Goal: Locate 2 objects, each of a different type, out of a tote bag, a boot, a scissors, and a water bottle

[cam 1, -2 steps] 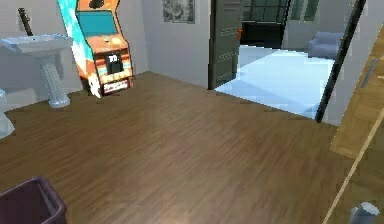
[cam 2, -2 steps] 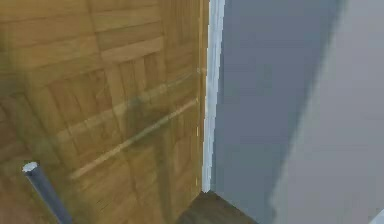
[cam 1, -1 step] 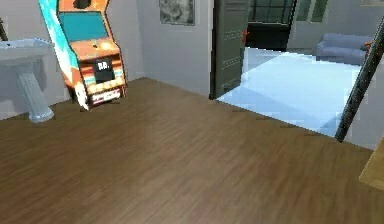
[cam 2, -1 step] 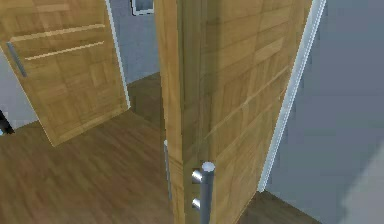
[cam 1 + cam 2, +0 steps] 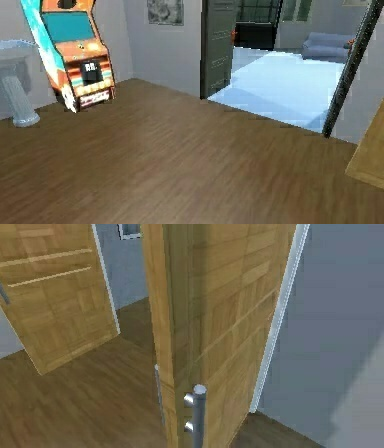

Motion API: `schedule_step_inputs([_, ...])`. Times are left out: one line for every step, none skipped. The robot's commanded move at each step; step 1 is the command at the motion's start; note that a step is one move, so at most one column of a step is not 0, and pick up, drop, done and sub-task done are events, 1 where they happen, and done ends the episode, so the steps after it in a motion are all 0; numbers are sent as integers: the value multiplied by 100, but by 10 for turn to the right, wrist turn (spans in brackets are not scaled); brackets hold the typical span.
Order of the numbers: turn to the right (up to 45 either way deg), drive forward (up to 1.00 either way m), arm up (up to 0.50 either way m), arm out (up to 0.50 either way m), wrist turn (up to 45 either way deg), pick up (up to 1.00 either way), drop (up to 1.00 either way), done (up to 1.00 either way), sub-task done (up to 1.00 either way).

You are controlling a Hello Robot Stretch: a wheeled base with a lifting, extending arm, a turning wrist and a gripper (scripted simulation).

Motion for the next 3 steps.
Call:
schedule_step_inputs([0, 50, 0, 0, 0, 0, 0, 0, 0])
schedule_step_inputs([450, 0, 0, 0, 0, 0, 0, 0, 0])
schedule_step_inputs([390, 0, 0, 0, 0, 0, 0, 0, 0])
